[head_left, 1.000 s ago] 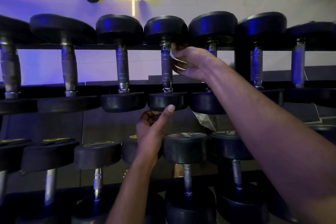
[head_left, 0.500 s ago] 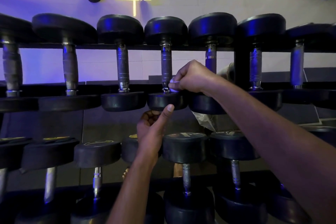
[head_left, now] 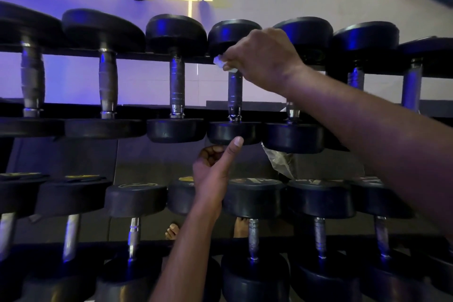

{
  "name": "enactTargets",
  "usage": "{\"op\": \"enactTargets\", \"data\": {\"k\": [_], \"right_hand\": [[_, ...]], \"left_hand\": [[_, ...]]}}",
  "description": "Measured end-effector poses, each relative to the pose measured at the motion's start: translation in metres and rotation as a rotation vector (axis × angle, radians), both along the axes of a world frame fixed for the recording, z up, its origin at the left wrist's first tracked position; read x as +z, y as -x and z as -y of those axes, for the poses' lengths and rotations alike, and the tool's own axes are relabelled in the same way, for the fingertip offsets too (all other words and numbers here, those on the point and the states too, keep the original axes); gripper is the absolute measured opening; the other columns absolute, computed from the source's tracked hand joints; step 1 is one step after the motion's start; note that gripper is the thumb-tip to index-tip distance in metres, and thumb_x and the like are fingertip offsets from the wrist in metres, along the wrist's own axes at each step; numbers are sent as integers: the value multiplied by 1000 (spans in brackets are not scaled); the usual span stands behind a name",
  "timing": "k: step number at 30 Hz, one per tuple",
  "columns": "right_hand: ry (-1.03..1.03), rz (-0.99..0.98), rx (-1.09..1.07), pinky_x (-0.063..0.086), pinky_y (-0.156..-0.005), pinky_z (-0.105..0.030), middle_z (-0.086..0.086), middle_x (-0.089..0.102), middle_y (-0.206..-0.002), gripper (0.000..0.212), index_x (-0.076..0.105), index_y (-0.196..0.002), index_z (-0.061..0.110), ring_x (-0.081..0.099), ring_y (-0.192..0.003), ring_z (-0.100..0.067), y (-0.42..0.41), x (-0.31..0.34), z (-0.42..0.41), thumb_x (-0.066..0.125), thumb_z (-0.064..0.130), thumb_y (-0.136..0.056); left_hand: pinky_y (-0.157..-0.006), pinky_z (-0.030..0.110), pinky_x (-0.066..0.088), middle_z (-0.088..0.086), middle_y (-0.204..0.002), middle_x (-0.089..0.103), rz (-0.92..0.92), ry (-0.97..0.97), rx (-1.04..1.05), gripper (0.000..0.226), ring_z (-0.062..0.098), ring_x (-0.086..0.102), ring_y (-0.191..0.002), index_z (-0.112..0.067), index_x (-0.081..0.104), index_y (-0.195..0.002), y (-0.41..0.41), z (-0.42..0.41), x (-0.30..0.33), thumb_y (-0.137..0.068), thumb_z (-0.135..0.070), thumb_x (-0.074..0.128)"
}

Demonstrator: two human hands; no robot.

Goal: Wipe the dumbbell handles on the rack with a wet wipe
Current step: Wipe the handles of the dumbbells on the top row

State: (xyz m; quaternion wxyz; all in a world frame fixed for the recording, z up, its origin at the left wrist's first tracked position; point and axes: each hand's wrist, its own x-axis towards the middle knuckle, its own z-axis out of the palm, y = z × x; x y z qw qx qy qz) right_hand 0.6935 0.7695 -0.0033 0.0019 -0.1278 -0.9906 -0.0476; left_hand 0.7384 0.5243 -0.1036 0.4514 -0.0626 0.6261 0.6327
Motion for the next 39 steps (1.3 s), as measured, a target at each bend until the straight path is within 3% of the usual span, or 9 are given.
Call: {"op": "enactTargets", "data": {"k": [10, 17, 20, 23, 26, 28, 31, 35, 39], "right_hand": [[85, 373, 57, 54, -76, -33, 9, 76, -101, 31, 79, -111, 36, 69, -93, -27, 18, 23, 18, 66, 15, -91], [198, 524, 150, 53, -71, -33, 9, 71, -92, 14, 78, -104, 35, 64, -89, -23, 10, 14, 37, 69, 37, -94], [406, 565, 134, 51, -66, -28, 15, 71, -83, 11, 78, -100, 36, 67, -80, -15, 2, 9, 34, 74, 42, -93], [797, 313, -29, 56, -70, -22, 17, 78, -87, 10, 83, -100, 30, 72, -80, 1, -22, -6, 21, 77, 34, -93], [1058, -159, -264, 54, -75, -18, 14, 78, -87, 10, 84, -101, 19, 69, -80, 5, -53, -27, 13, 80, 24, -94], [1157, -362, -409, 58, -69, -28, 7, 78, -84, 12, 83, -104, 16, 65, -73, -1, -66, -39, 13, 79, 22, -95], [1160, -535, -503, 64, -68, -45, -2, 79, -90, 14, 83, -104, 18, 67, -74, -12, -66, -49, 10, 79, 26, -94], [1090, -641, -528, 65, -69, -47, 11, 79, -88, 14, 84, -104, 24, 74, -75, -14, -57, -53, 2, 80, 31, -92], [899, -648, -508, 61, -71, -45, 12, 78, -88, 19, 83, -105, 25, 74, -73, -12, -53, -58, 0, 77, 38, -92]], "left_hand": [[-70, 28, 49, -7, -78, 62, -2, 51, 22, 50, 10, 57, -72, -19, 70, -96, -2, -4, 1, -75, -59, 93], [-59, 23, 46, -5, -75, 59, -40, 33, 22, 51, 11, 53, -67, -17, 67, -93, -1, -5, -2, -74, -58, 91], [-61, 25, 50, -4, -88, 69, -69, 32, 47, 59, 12, 62, -70, -18, 67, -102, -6, -5, -2, -73, -63, 92], [-87, 32, 61, -18, -134, 68, -126, 53, 84, 86, 8, 73, -112, -34, 56, -135, -14, -4, -4, -66, -64, 98], [-105, 31, 58, -22, -148, 57, -189, 21, 134, 110, 6, 64, -132, -36, 45, -149, -27, -12, -5, -58, -57, 104], [-105, 25, 58, -24, -148, 56, -196, 6, 191, 115, 0, 62, -132, -35, 43, -151, -36, -24, -1, -57, -52, 106], [-102, 23, 59, -14, -147, 60, -189, 8, 286, 104, -1, 65, -128, -28, 44, -150, -40, -38, 0, -64, -31, 104], [-97, 22, 60, -4, -144, 68, -153, -43, 385, 103, 4, 72, -122, -21, 50, -150, -38, -42, -8, -62, -21, 104], [-97, 35, 60, 2, -118, 79, -3, -158, 434, 98, 19, 77, -108, -14, 64, -129, -30, -40, -24, -47, -42, 111]]}}
